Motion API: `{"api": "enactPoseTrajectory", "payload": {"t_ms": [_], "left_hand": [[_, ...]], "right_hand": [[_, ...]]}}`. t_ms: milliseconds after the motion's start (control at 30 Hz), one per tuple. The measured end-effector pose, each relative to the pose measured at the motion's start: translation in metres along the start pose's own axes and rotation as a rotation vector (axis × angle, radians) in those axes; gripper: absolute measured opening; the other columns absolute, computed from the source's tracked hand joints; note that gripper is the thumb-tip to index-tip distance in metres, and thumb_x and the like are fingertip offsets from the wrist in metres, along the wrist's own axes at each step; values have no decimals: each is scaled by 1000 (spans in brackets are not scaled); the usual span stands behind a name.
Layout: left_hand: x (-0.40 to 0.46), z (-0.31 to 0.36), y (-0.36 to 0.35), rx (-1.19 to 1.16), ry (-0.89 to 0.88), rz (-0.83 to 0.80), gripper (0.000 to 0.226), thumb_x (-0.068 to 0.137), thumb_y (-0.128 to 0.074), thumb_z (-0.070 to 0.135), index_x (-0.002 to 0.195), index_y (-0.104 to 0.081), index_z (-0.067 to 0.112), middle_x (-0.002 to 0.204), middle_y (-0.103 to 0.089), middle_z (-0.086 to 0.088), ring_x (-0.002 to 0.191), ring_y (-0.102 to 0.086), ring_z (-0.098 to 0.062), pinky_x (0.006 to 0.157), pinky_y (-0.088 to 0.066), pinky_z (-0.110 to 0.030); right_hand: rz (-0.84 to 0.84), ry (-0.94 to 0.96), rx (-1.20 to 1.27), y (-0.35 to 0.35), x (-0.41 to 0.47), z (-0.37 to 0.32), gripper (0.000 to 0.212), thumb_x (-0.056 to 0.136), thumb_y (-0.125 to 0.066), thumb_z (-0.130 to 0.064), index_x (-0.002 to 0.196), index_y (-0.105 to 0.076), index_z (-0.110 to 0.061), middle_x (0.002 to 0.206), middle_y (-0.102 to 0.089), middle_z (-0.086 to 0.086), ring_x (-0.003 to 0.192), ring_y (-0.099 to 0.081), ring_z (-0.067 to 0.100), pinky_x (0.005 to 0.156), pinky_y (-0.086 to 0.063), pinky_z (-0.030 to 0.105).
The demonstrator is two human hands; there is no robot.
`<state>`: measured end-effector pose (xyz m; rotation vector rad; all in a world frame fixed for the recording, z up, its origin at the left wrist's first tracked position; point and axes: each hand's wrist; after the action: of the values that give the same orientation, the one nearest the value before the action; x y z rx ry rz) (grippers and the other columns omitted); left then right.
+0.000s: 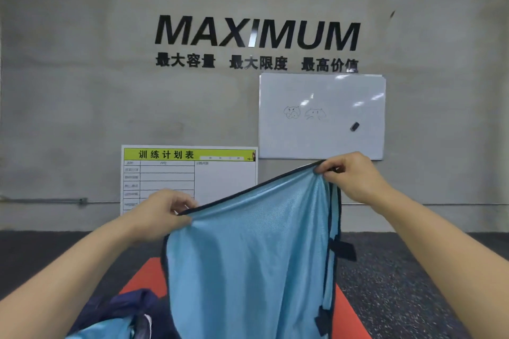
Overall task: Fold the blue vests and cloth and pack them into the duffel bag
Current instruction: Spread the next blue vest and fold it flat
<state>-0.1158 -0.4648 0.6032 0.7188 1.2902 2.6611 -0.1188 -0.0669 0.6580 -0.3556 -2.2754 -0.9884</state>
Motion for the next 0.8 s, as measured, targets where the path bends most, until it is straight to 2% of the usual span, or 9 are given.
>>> {"api": "enactPoseTrajectory", "payload": {"t_ms": [67,133,200,300,367,467,567,667,800], "left_hand": [[-1,-9,10,76,5,98,14,92,-70,16,87,-77,27,88,-77,10,87,-72,-20,87,-56,-44],[-1,-13,20,118,29,252,12,91,-73,24,83,-75,33,82,-74,17,83,-70,-15,80,-56,-37],[-1,-12,28,91,40,366,13,92,-72,27,81,-72,34,79,-72,16,81,-68,-17,70,-51,-31],[0,-7,33,-46,65,494,10,97,-65,30,88,-65,27,84,-71,5,50,-58,-24,56,-48,-30],[1,-2,35,-99,85,525,10,101,-59,29,93,-60,24,82,-71,-1,41,-54,-22,55,-46,-31],[2,6,39,-189,108,566,8,102,-58,24,95,-63,23,83,-70,-13,38,-55,-21,56,-47,-32],[3,15,47,-225,141,636,8,99,-62,20,93,-67,21,76,-67,-6,33,-51,-15,56,-45,-28],[1,26,57,-296,151,652,7,98,-63,12,95,-69,14,74,-62,-8,33,-51,-13,45,-40,-21],[-4,42,66,-452,135,630,7,98,-62,4,98,-68,6,85,-67,-17,47,-68,-16,43,-53,-22]], "right_hand": [[27,-13,-33,2,2,5,24,94,-68,-9,92,-82,-29,91,-74,-16,83,-68,5,73,-49,10],[60,-43,-47,4,2,8,26,93,-67,-9,87,-81,-30,76,-71,-16,66,-61,6,63,-47,11],[82,-101,1,6,4,11,28,93,-65,-7,86,-82,-27,73,-71,-14,68,-63,17,57,-44,13],[98,-212,134,7,4,12,33,93,-60,1,86,-81,-23,59,-67,-12,54,-54,15,51,-42,17],[85,-280,250,8,2,9,32,94,-56,5,91,-81,-16,67,-72,1,55,-61,13,52,-44,21],[77,-362,455,13,0,1,30,95,-53,7,98,-78,-8,94,-78,14,75,-76,15,59,-56,25],[34,-392,635,23,-1,-7,31,96,-49,11,108,-74,-3,110,-75,11,90,-78,19,63,-61,26],[-38,-414,761,36,-4,-17,33,100,-43,9,114,-71,0,118,-69,10,96,-77,24,65,-63,25],[-82,-441,846,52,-10,-24,34,104,-40,6,117,-71,1,124,-62,9,101,-75,29,68,-64,27]]}}
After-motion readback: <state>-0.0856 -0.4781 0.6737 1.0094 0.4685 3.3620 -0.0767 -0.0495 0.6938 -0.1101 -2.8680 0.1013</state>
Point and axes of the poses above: each hand's wrist, its own x-axis towards the middle knuckle, its own y-axis out of the back of the hand, z = x × y
